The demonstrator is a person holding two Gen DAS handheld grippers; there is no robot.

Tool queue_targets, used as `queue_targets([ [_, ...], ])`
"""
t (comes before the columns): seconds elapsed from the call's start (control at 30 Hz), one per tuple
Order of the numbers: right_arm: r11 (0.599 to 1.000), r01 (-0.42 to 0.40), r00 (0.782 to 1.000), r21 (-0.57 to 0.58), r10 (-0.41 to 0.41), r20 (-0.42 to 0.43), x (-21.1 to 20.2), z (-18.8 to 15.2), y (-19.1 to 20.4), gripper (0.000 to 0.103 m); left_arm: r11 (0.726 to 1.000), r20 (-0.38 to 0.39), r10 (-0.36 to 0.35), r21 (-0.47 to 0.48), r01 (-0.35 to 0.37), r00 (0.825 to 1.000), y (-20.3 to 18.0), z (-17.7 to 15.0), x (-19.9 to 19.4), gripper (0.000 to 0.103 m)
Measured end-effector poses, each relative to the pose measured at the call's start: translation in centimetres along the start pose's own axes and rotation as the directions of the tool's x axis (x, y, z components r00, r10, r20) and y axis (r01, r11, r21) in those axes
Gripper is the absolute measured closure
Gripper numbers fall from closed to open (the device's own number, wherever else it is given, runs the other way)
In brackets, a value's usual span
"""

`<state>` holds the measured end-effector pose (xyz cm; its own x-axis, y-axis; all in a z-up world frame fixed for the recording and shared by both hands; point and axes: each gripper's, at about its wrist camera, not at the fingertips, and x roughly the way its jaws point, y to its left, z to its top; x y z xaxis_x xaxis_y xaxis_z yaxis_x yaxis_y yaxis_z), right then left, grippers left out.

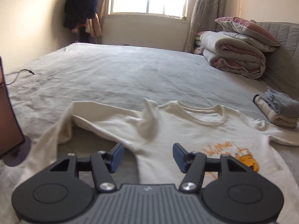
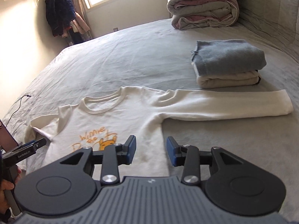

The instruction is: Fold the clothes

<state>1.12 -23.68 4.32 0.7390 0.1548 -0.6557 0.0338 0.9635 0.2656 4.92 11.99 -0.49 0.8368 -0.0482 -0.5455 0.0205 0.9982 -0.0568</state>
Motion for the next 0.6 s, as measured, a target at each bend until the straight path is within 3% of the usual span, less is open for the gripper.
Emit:
queue_targets([
  [0.17, 1.000, -0.015, 1.000, -0.005, 0.015, -0.010, 0.4, -0.9, 2.8, 0.059, 0.996, 0.042, 0.076, 0.038, -0.078, 0.996, 3.5, 0.3, -0.7, 0.035],
  [0.33, 0.998, -0.013, 0.999, -0.058, 0.011, -0.045, 1.5, -1.1, 5.7, 0.058, 0.985, 0.083, 0.065, 0.155, -0.077, 0.994, 6.6, -1.0, -1.0, 0.035],
  [0.43, 0.996, -0.012, 0.999, -0.092, 0.008, -0.051, 2.1, -1.1, 7.4, 0.055, 0.986, 0.007, 0.058, 0.154, -0.059, 0.998, 8.5, -2.3, 0.3, 0.037],
  [0.5, 0.995, -0.015, 0.998, -0.101, 0.009, -0.059, 2.6, -1.1, 8.5, 0.054, 0.985, -0.065, 0.058, 0.163, -0.047, 0.996, 9.1, -2.3, 1.4, 0.048],
  [0.57, 0.995, -0.021, 0.997, -0.101, 0.014, -0.075, 3.2, -1.2, 9.6, 0.054, 0.976, -0.088, 0.062, 0.215, -0.042, 0.994, 9.1, -2.2, 1.8, 0.050],
  [0.6, 0.994, -0.024, 0.996, -0.102, 0.016, -0.085, 3.5, -1.2, 10.3, 0.054, 0.969, -0.092, 0.066, 0.244, -0.042, 0.994, 9.1, -2.2, 1.8, 0.057],
])
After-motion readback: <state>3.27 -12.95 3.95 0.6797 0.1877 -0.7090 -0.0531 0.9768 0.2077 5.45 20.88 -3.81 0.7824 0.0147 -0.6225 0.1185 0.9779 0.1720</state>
